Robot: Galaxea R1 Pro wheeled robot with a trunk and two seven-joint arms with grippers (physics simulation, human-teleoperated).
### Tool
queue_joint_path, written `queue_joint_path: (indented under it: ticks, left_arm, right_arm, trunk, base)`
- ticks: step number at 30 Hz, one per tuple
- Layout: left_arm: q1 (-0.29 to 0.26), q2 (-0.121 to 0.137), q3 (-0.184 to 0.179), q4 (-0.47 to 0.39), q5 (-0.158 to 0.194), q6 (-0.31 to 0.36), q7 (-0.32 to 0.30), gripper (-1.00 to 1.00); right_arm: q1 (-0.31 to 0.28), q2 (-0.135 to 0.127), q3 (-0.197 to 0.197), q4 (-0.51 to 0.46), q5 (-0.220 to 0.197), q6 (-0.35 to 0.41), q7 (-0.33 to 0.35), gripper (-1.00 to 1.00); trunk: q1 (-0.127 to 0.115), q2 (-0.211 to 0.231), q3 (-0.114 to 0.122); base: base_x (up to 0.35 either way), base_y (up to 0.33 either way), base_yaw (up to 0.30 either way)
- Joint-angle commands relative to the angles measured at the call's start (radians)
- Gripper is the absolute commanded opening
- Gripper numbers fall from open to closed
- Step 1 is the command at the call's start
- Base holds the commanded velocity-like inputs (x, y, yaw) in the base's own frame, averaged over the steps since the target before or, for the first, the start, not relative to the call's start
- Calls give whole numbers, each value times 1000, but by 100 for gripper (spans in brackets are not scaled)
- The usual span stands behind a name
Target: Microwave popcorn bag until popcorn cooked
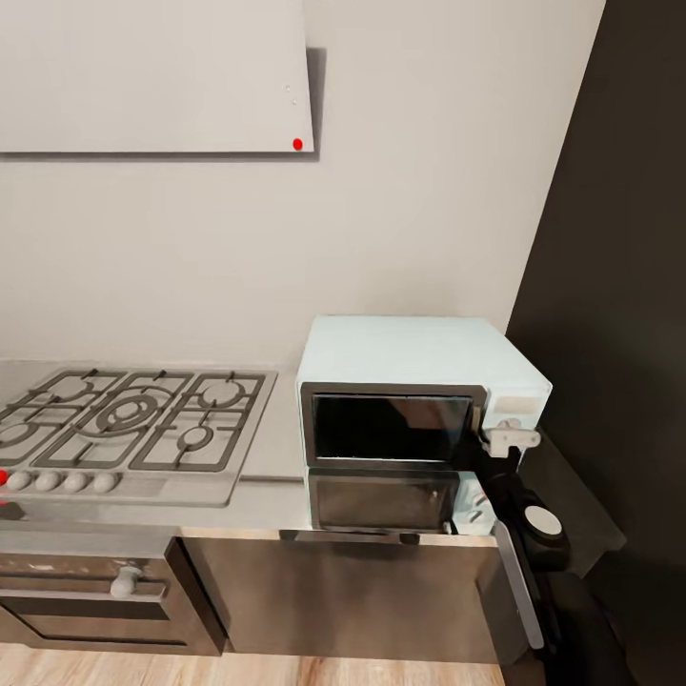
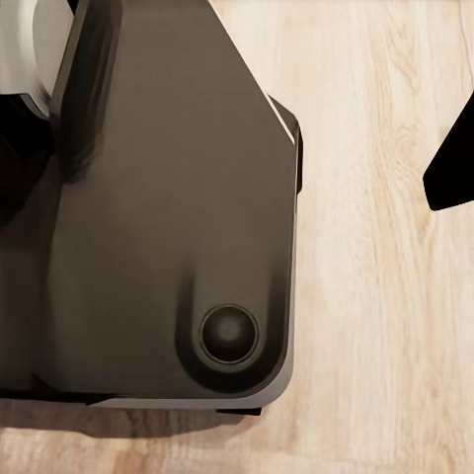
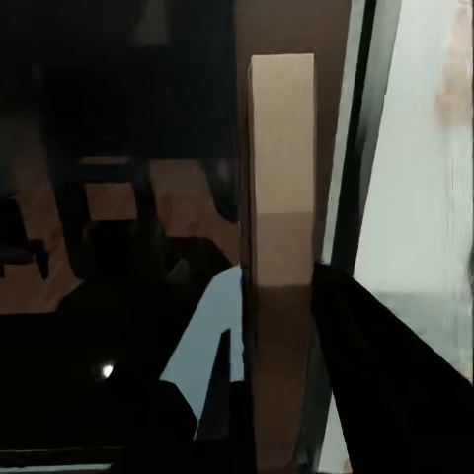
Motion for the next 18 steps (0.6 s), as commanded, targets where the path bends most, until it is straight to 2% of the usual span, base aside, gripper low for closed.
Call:
queue_joint_path:
  ticks: [1, 7, 13, 18]
  left_arm:
    - [0, 0, 1, 0, 6, -3, 0, 100]
    - [0, 0, 1, 0, 5, -3, 0, 100]
    - [0, 0, 1, 0, 5, -3, 0, 100]
    - [0, 0, 1, 0, 6, -3, 0, 100]
  right_arm:
    - [0, 1, 16, -1, -13, 5, 4, -100]
    - [-1, 0, 16, -1, -13, 5, 4, -100]
    - [-1, 0, 16, -1, -13, 5, 4, -100]
    - [0, 0, 16, -1, -13, 5, 4, -100]
  trunk:
    - [0, -1, -1]
    - [0, -1, -1]
    - [0, -1, -1]
    - [0, -1, -1]
  base:
    - [0, 0, 0]
    - [-151, 0, 0]
    - [-18, 0, 0]
    - [-126, 0, 0]
